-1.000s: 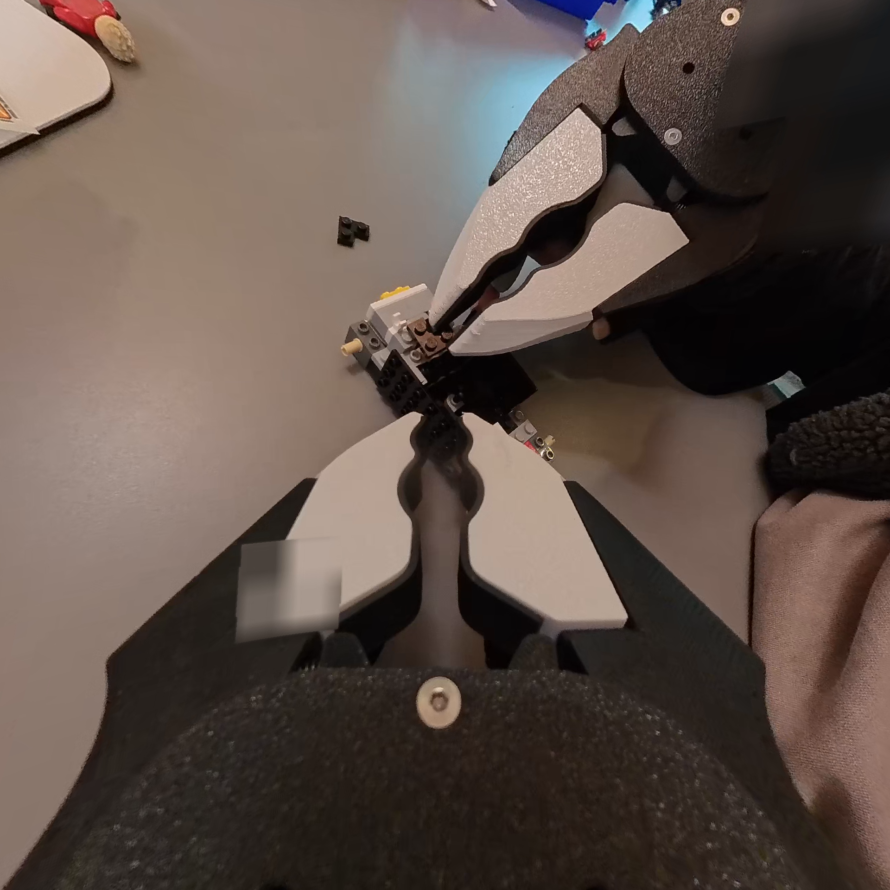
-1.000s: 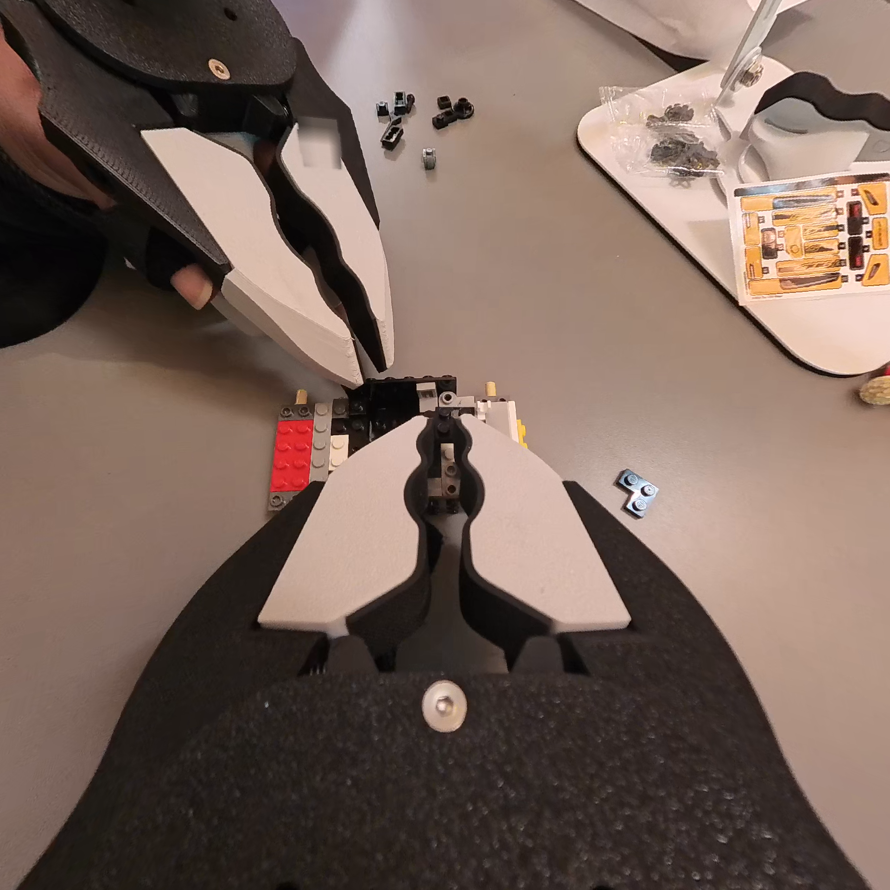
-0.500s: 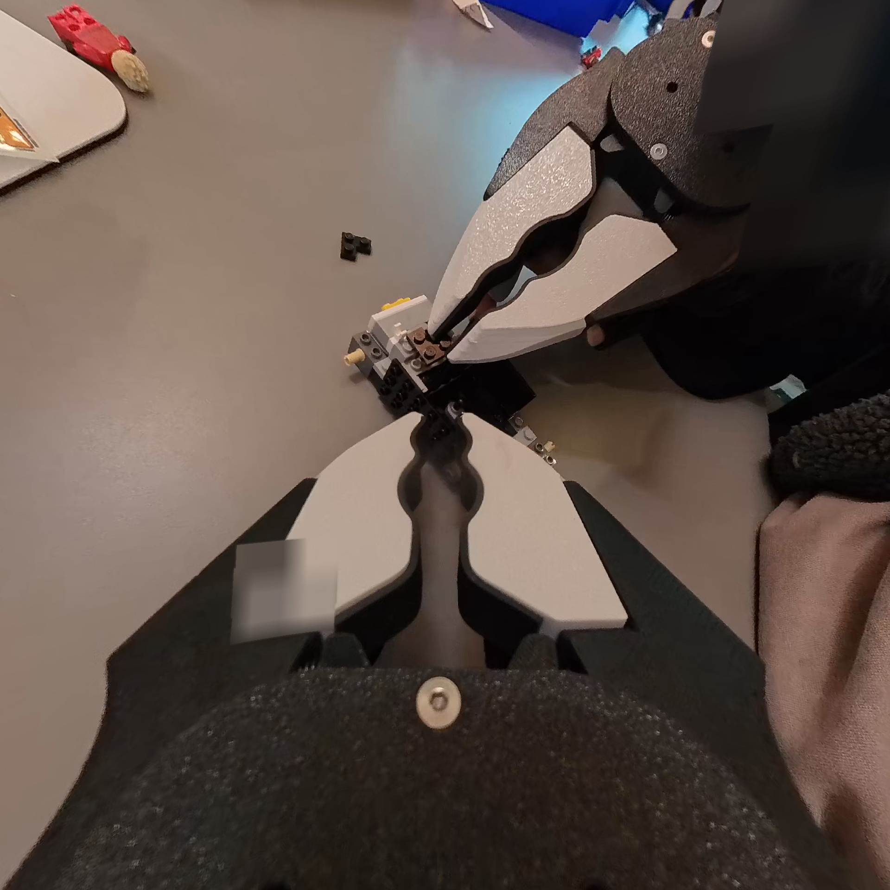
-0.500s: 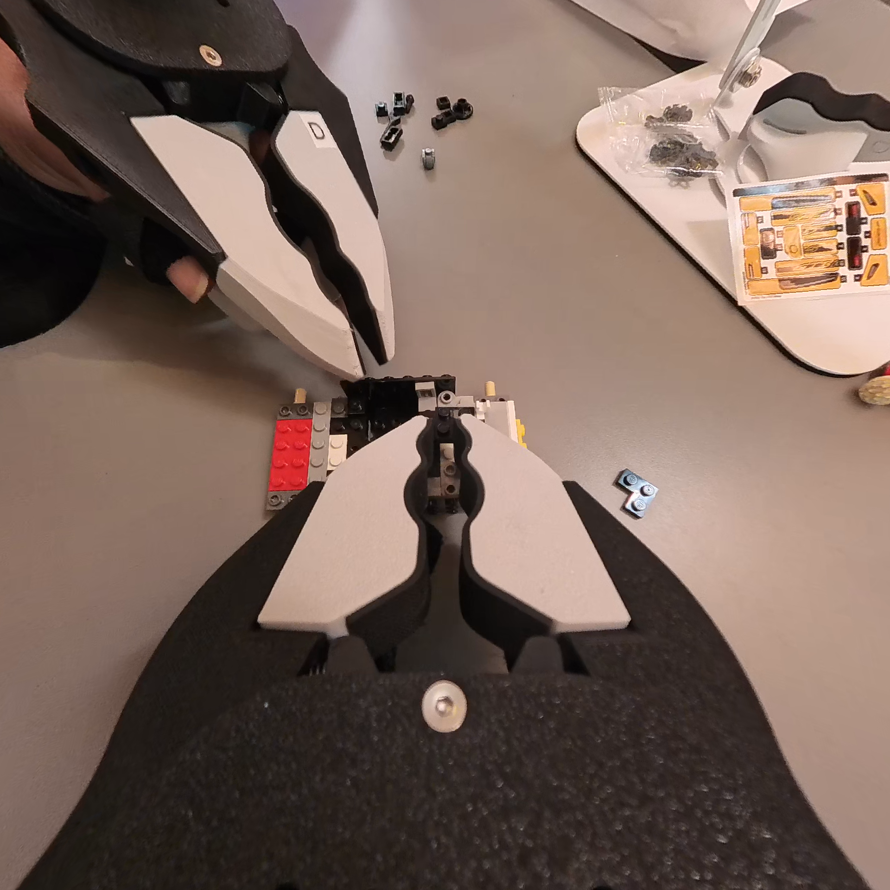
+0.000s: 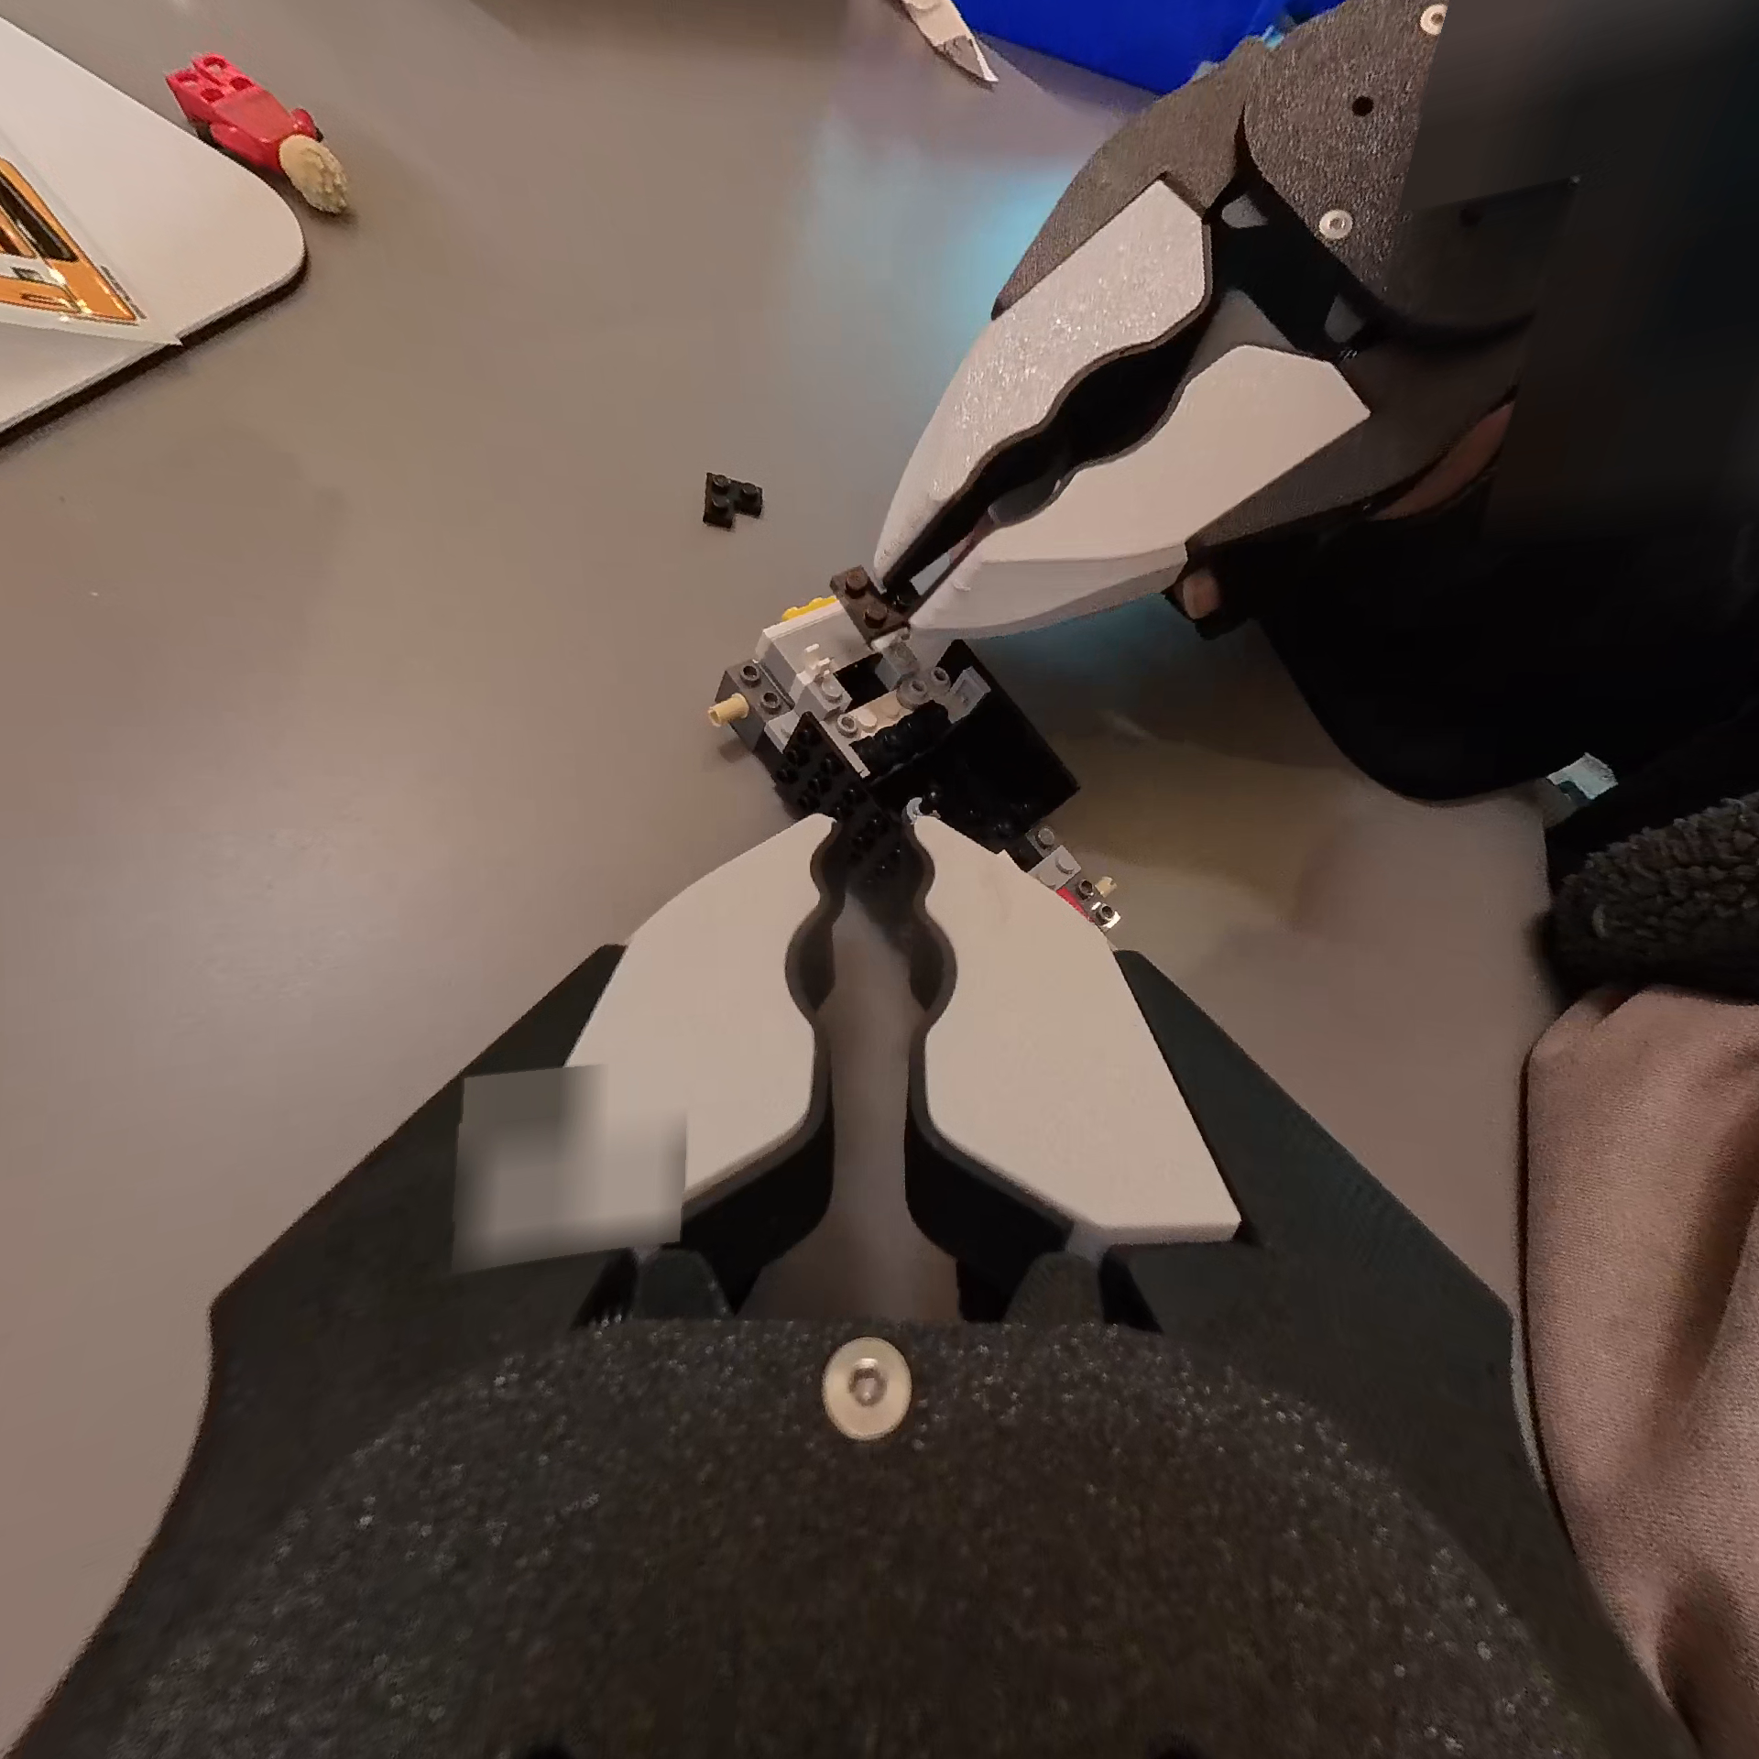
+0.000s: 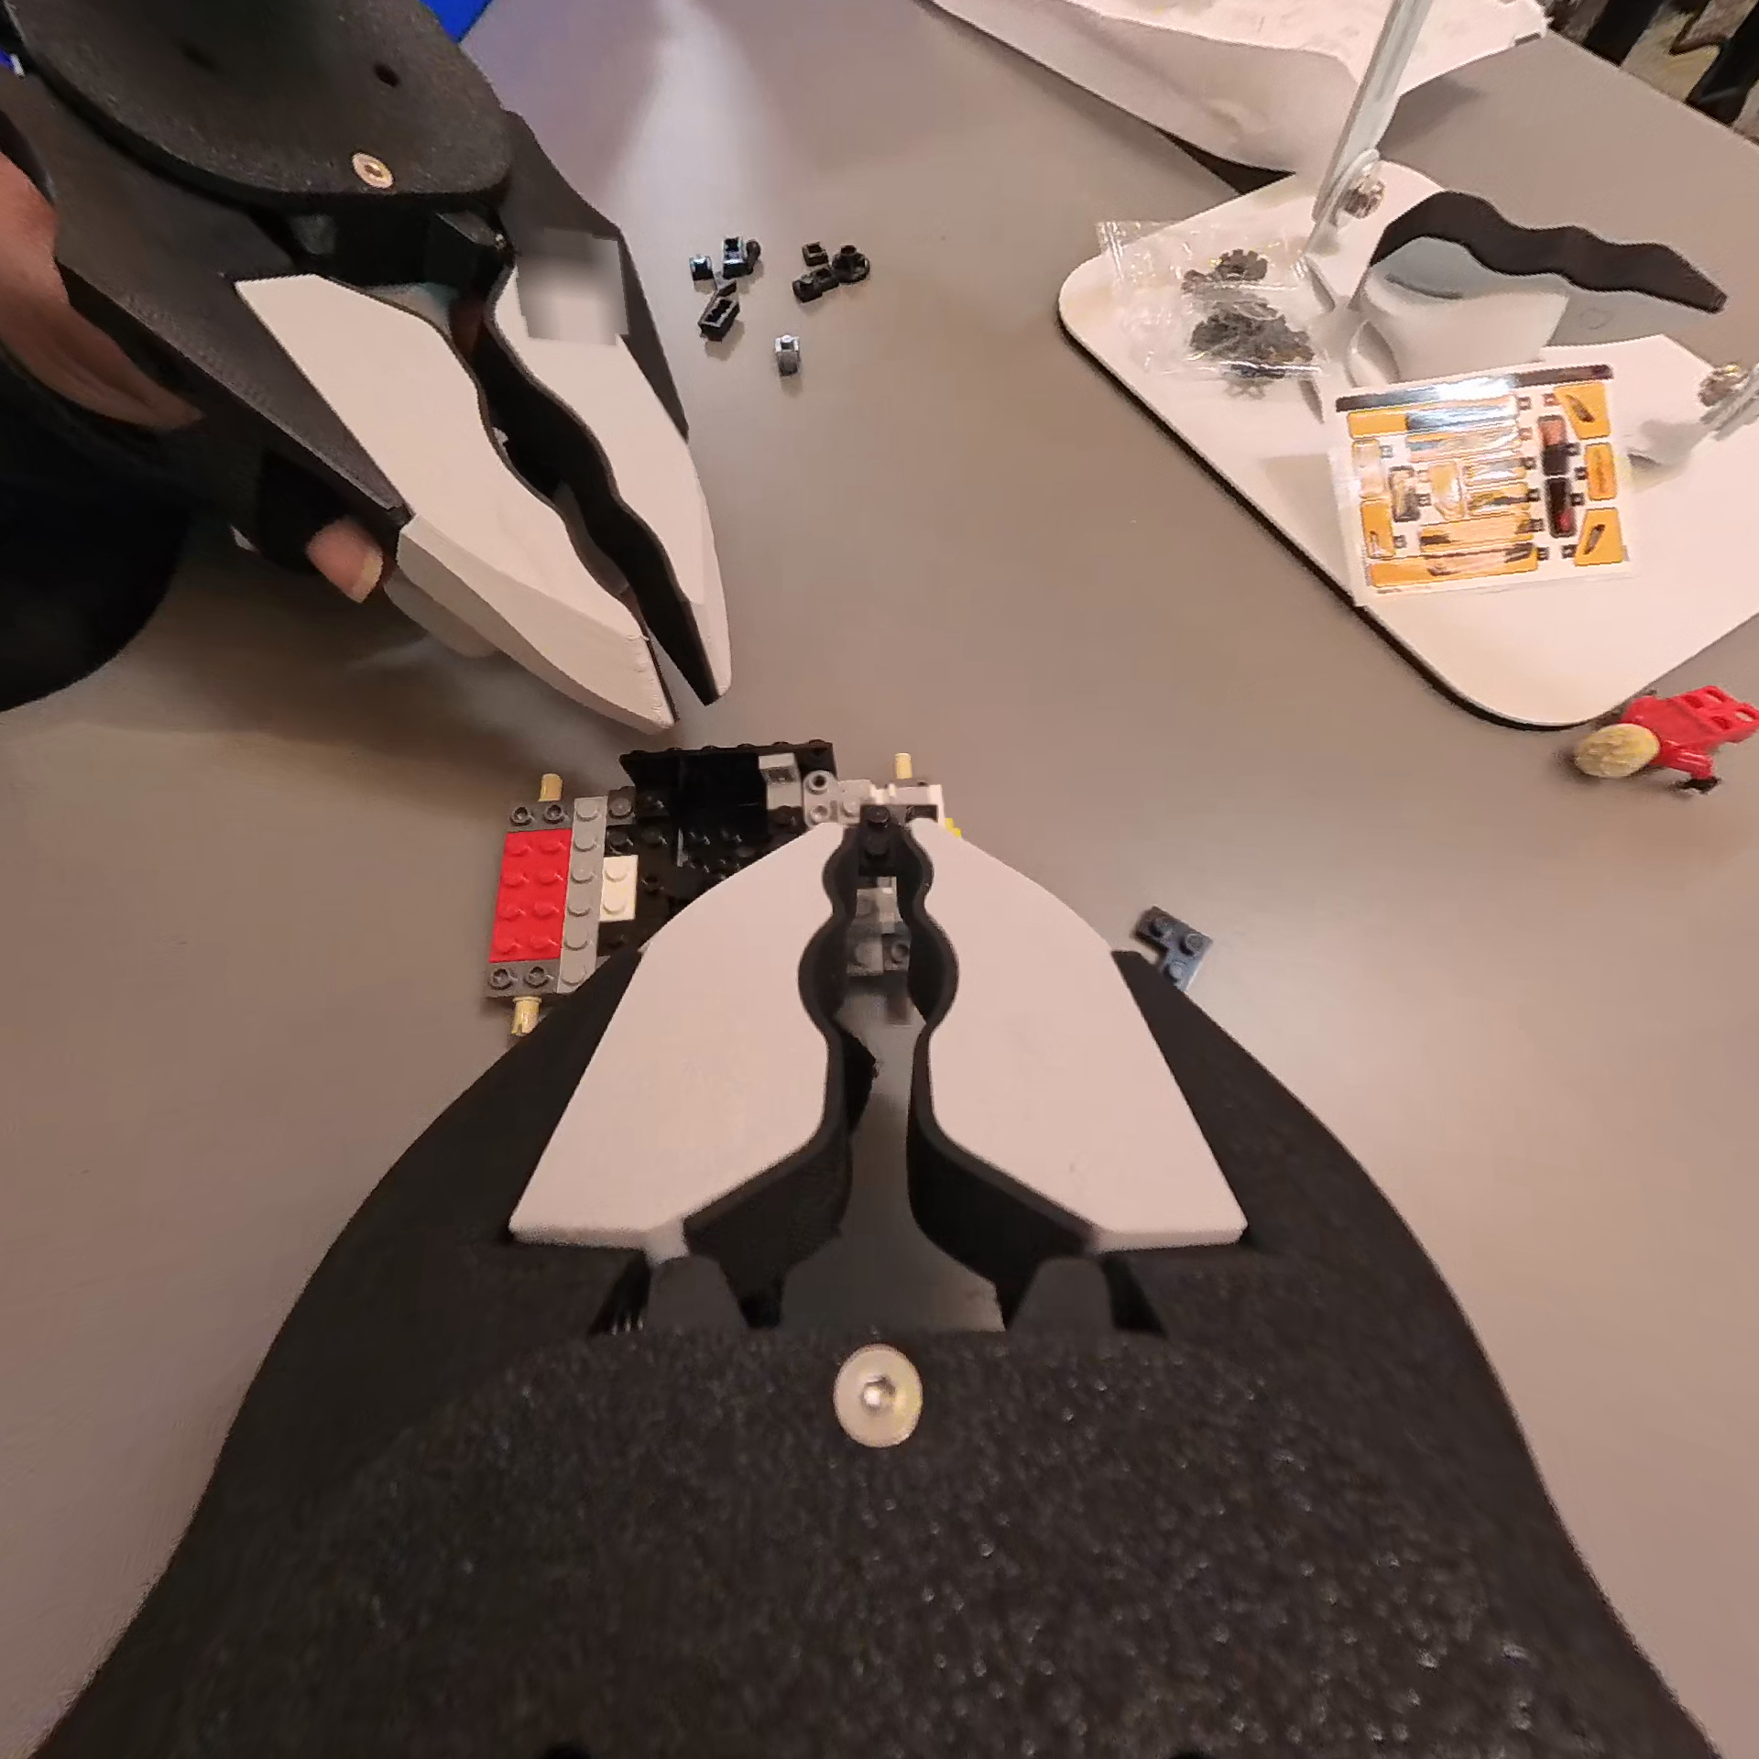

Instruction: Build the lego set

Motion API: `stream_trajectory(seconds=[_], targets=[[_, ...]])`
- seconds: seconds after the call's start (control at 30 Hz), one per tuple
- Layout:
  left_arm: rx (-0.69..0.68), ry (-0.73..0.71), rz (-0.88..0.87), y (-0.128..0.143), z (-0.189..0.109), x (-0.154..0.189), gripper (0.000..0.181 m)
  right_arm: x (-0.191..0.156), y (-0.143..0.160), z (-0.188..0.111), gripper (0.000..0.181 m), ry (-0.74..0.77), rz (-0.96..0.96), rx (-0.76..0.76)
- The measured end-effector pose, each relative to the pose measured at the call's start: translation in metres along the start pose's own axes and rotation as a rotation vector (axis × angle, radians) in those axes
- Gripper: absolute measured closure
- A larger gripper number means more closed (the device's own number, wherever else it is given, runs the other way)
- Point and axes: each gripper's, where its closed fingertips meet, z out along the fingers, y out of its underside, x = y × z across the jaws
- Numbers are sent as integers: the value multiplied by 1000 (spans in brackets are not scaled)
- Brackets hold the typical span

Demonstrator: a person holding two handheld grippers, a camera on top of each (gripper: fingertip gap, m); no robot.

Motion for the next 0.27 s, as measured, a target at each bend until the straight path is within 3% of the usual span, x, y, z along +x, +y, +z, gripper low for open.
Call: stream_trajectory(seconds=[0.27], targets=[[-4,5,5,1,1,1,171,-12,2,6,174,-39,-13,-16]])
